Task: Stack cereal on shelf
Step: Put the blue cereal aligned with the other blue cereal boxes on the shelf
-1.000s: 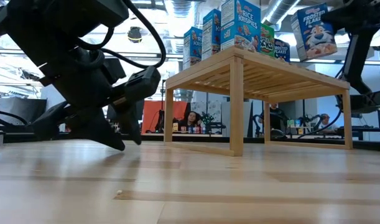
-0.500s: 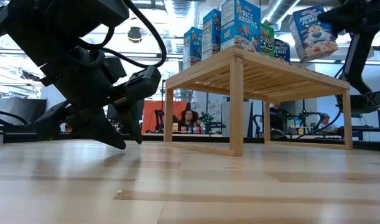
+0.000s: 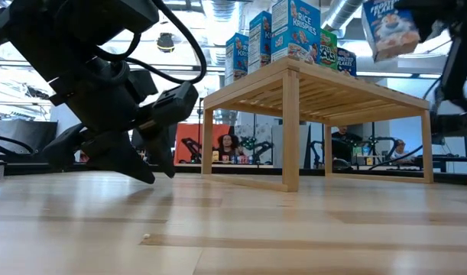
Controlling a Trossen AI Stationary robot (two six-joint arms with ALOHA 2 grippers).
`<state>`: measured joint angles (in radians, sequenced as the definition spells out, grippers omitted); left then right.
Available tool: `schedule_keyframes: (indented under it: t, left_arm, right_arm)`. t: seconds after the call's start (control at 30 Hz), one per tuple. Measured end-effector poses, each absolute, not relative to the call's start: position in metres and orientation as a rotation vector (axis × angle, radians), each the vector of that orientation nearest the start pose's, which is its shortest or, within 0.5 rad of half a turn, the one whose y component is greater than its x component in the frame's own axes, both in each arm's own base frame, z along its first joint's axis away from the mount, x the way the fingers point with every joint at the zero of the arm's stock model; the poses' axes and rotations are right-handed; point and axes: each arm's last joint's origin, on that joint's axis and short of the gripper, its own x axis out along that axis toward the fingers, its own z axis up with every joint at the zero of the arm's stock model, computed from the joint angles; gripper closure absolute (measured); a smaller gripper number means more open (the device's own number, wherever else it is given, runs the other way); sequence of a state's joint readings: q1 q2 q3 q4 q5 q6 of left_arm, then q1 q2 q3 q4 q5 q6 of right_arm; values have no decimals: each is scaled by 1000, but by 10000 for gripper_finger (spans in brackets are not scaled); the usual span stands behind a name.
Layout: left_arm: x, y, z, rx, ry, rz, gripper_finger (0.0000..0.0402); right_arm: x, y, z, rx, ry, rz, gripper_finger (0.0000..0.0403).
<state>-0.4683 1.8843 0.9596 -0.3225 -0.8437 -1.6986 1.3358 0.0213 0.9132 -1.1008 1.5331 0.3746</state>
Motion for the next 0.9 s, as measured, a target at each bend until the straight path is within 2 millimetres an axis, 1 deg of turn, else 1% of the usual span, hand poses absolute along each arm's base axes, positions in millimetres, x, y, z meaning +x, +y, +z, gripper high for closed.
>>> schedule_keyframes:
  t: [0.13,0.2,0.23,0.33,0.5,0.6,0.73,0.83,0.9]
  left_arm:
    - [299,-127,112,-758,442,950,271]
    - [299,-127,112,-753,460,943,271]
    - [299,-127,112,-749,469,939,271]
    - [299,-128,112,-742,493,928,271]
    - [299,-129,112,-714,515,911,271]
    - [299,-129,112,-702,526,904,271]
    - [299,-130,112,-685,538,895,271]
    - [299,-130,112,-677,542,889,271]
    - [299,-130,112,-676,543,887,271]
  right_arm:
    - [7,-61,349,112,-21,-322,248]
    - [6,-55,355,99,-23,-387,248]
    - [7,-51,354,96,-22,-401,248]
    - [13,-34,339,125,-6,-400,248]
    - [31,-6,297,207,2,-479,249]
    - [40,7,284,192,4,-503,249]
    - [46,15,270,138,-8,-557,249]
    - [46,15,262,101,-29,-597,249]
    - [45,15,261,117,-35,-596,249]
